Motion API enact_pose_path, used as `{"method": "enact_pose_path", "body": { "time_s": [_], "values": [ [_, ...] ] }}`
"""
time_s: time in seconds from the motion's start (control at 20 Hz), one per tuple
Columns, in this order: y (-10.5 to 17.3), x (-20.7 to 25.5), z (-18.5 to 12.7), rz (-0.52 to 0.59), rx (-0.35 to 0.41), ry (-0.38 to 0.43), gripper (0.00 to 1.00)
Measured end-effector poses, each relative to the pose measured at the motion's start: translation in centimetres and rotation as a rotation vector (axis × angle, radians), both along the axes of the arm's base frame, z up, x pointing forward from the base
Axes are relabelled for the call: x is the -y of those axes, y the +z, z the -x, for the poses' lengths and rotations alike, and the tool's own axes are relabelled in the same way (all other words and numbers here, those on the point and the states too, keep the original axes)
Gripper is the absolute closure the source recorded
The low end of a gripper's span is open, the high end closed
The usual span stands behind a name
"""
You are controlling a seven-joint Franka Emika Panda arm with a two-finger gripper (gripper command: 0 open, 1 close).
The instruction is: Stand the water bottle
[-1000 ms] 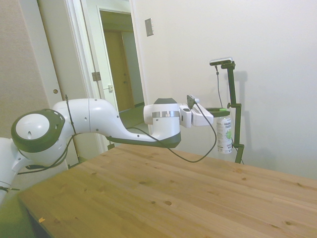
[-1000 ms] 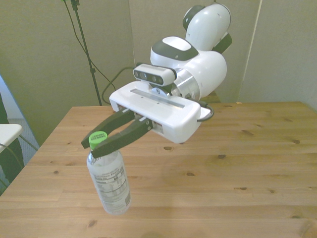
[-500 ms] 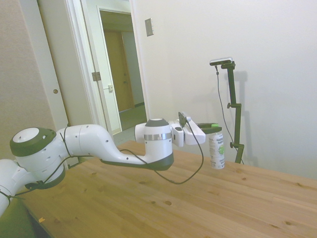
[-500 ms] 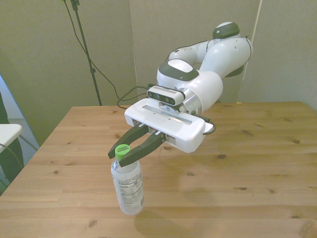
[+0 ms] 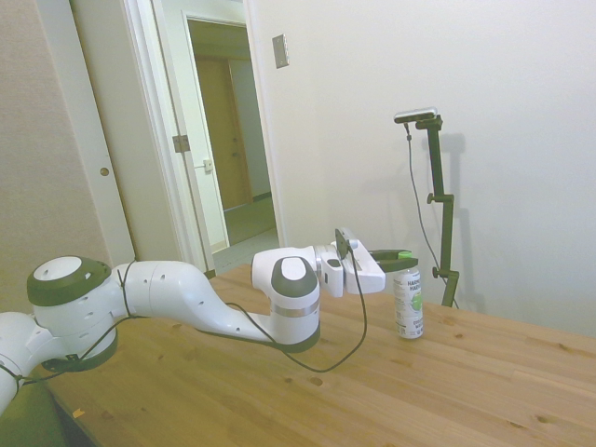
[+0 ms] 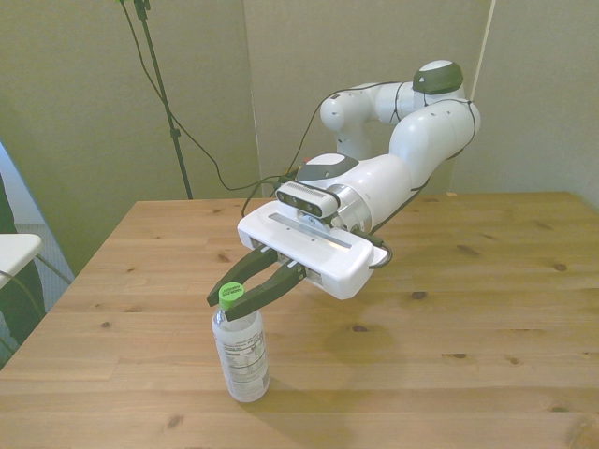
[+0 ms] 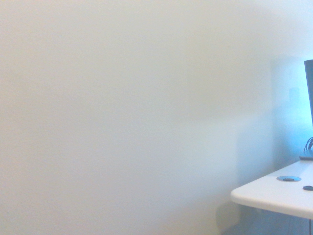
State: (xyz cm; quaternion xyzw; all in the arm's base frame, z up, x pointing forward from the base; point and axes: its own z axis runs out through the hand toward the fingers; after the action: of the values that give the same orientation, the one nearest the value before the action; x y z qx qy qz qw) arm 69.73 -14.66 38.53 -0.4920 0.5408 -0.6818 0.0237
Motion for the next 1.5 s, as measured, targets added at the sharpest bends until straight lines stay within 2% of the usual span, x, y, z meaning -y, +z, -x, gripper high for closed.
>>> {"method": "enact_pose_path", "body": {
  "time_s": [1.5],
  "values": [
    [-0.17, -0.33, 0.17, 0.01, -0.025, 0.005, 0.0]
  ]
}}
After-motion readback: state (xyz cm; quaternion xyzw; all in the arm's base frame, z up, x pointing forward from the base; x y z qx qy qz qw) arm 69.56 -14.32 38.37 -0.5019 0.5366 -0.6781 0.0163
